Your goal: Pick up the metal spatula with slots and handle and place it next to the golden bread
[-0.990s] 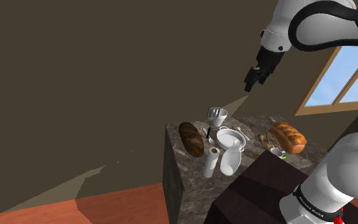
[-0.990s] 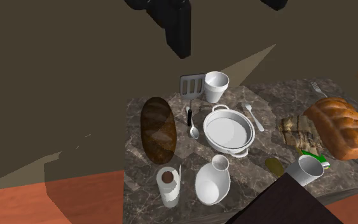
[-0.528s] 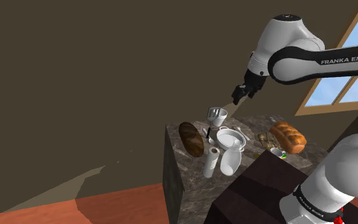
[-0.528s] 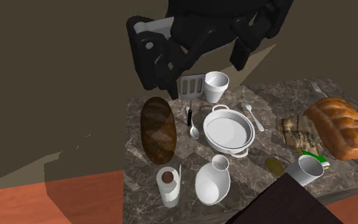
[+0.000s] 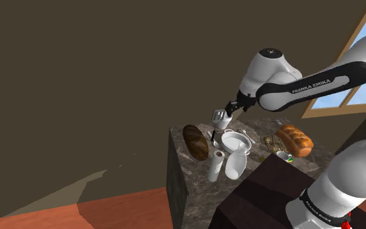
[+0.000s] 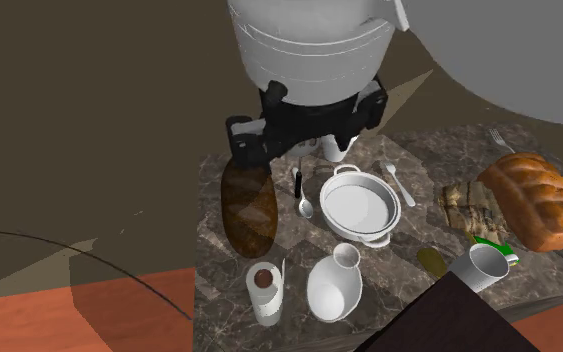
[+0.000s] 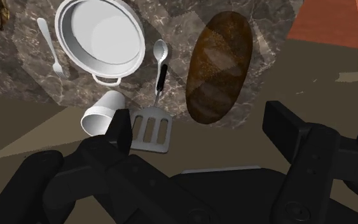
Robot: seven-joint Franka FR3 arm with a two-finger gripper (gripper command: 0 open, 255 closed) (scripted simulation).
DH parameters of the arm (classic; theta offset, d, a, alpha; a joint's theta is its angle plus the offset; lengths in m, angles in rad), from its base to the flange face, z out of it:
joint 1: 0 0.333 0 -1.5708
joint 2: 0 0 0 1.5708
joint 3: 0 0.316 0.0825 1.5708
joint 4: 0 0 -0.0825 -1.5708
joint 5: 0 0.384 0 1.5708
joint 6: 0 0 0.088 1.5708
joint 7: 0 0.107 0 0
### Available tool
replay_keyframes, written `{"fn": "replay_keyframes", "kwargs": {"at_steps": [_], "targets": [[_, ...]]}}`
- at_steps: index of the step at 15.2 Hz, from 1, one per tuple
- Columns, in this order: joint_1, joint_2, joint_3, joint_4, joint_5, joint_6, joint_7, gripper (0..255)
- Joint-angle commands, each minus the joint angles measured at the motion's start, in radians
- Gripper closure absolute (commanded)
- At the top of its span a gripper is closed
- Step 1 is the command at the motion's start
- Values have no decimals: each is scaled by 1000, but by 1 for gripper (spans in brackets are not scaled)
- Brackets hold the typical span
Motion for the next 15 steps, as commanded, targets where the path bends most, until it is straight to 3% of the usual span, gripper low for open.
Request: {"fn": "replay_keyframes", "kwargs": {"at_steps": [1, 3, 5, 8, 11, 15], "targets": [[-52, 73, 31, -7, -60, 99, 84, 0], [-123, 159, 73, 3, -152, 186, 189, 0], [-209, 250, 124, 29, -290, 259, 330, 0], [-323, 399, 179, 102, -595, 318, 623, 0], [-338, 549, 153, 203, -904, 320, 924, 0], [-296, 728, 84, 344, -1190, 300, 1229, 0]]}}
